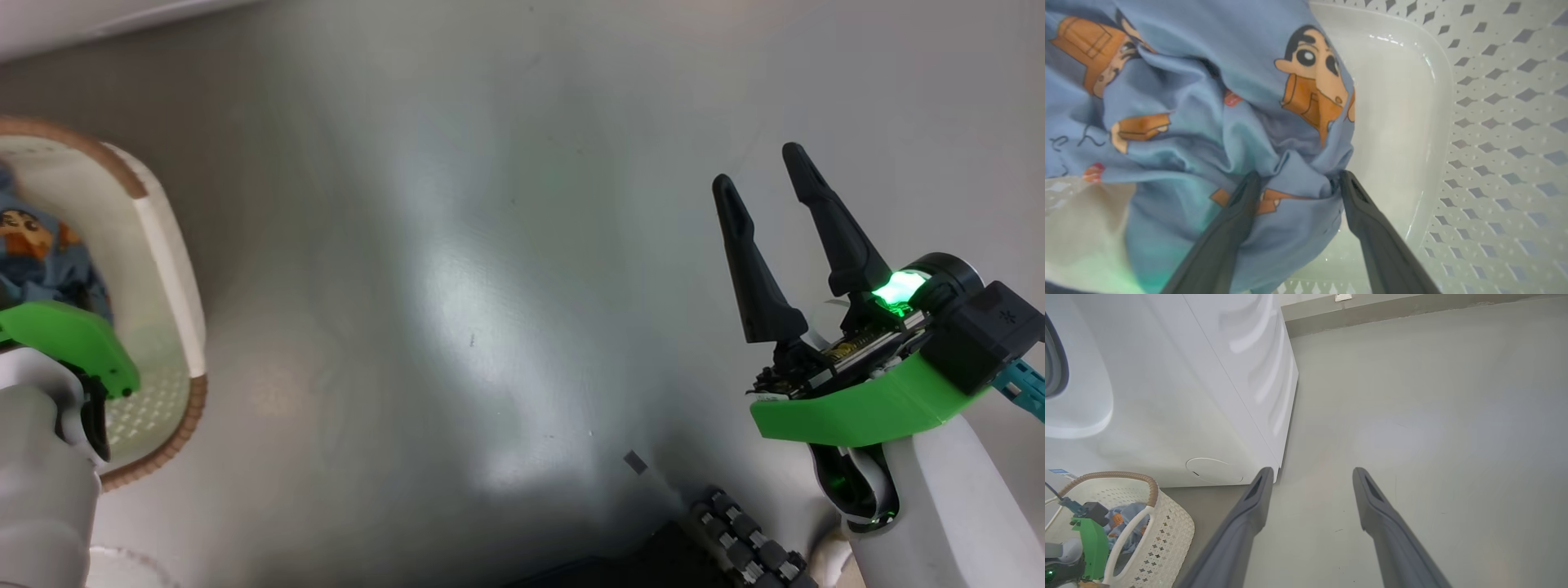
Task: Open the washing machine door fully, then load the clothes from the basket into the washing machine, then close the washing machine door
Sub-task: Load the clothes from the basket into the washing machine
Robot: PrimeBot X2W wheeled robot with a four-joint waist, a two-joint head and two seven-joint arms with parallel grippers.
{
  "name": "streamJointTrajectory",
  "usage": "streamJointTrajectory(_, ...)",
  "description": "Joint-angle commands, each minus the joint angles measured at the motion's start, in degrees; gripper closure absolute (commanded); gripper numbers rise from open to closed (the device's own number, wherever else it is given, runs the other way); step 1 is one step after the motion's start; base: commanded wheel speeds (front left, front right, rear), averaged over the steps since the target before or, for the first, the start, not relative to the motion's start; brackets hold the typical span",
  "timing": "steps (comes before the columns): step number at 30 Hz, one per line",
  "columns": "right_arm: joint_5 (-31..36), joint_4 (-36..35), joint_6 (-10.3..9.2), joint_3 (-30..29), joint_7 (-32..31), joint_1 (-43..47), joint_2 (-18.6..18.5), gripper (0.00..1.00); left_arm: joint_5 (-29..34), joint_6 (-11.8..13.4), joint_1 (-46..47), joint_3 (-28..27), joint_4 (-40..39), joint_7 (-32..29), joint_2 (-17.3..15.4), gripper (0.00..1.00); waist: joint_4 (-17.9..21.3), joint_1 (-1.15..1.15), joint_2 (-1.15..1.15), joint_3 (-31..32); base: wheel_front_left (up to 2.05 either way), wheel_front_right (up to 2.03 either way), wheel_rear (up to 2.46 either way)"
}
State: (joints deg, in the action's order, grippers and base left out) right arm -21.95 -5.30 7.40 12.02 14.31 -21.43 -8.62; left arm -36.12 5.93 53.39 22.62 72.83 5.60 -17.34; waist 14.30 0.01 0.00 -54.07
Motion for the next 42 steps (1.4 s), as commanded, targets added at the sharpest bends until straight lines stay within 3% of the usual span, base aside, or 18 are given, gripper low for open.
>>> streamJointTrajectory(1, -1.08, -1.46, 0.09, 1.06, 0.69, 1.08, -0.04, 0.0, -0.84, 0.76, -1.12, -0.91, 0.59, -0.05, -2.64, 0.0, 0.82, -0.01, 0.0, -1.08, 0.0, 0.0, 0.0)
streamJointTrajectory(2, -1.08, -1.44, 0.09, 1.09, 0.69, 1.05, -0.13, 0.0, -0.87, 0.89, -1.07, -0.88, 0.62, -0.12, -2.72, 0.03, 0.8, -0.01, 0.0, -1.21, 0.0, 0.0, 0.0)
streamJointTrajectory(3, -1.06, -1.42, 0.09, 1.07, 0.69, 1.02, -0.19, 0.0, -0.89, 0.98, -1.07, -0.83, 0.64, -0.22, -2.76, 0.42, 0.76, -0.01, 0.0, -1.28, 0.0, 0.0, 0.0)
streamJointTrajectory(4, -1.05, -1.36, 0.09, 1.04, 0.69, 0.99, -0.25, 0.0, -0.91, 1.04, -1.06, -0.77, 0.66, -0.3, -2.75, 0.62, 0.68, -0.01, 0.0, -1.3, 0.0, 0.0, 0.0)
streamJointTrajectory(5, -1.03, -1.28, 0.09, 1.02, 0.69, 0.96, -0.32, 0.0, -0.98, 1.02, -1.06, -0.73, 0.68, -0.34, -2.67, 0.96, 0.6, -0.01, 0.0, -1.27, 0.0, 0.0, 0.0)
streamJointTrajectory(6, -1.01, -1.21, 0.09, 1.01, 0.69, 0.94, -0.36, 0.0, -1.1, 0.99, -1.1, -0.76, 0.7, -0.35, -2.57, 1.0, 0.51, -0.01, 0.0, -1.2, 0.0, 0.0, 0.0)
streamJointTrajectory(28, 1.16, -0.89, 0.09, -1.72, 0.69, 3.71, -2.6, 0.0, -1.46, 0.43, -6.62, -0.16, -1.7, 8.92, 2.69, 1.0, -4.1, -0.01, 0.0, 7.39, 0.0, 0.0, 0.0)
streamJointTrajectory(42, 2.94, -0.14, 0.09, -3.98, 0.69, 8.87, -4.17, 0.0, 3.82, 3.79, -19.97, -6.01, -22.4, 9.39, 5.16, 1.0, -8.67, -0.01, 0.0, 18.33, 0.0, 0.0, 0.0)
